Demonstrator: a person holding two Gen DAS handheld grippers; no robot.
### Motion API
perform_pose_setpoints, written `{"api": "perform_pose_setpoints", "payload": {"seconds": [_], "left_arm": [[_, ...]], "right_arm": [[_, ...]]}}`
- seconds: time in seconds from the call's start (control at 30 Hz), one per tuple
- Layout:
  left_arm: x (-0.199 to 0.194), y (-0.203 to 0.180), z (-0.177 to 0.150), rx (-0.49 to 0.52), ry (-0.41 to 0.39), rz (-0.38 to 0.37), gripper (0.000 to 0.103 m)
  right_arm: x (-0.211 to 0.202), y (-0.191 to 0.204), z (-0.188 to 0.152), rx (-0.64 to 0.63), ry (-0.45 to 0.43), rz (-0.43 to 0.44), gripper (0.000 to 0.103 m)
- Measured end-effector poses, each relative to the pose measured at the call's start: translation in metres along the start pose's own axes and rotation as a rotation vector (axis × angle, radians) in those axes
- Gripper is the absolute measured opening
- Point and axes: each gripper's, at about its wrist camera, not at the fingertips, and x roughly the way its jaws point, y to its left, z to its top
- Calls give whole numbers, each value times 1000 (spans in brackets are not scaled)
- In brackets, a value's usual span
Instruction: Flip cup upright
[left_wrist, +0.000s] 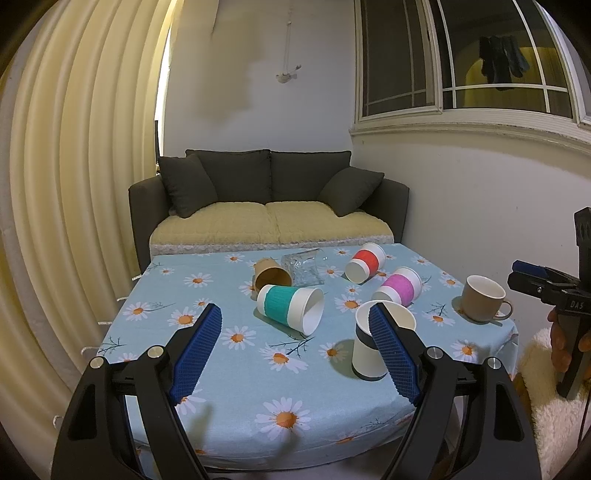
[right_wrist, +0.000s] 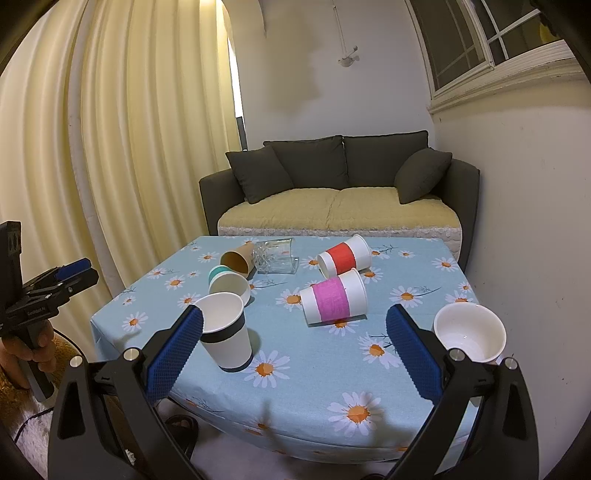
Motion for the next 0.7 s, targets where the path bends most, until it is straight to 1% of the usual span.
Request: {"api": "perform_pose_setpoints", "payload": {"seconds": [0.7], "left_arm": [[2, -4, -2, 1, 11, -3, 80]], "right_arm": [[1, 2, -1, -4, 4, 1, 98]]}}
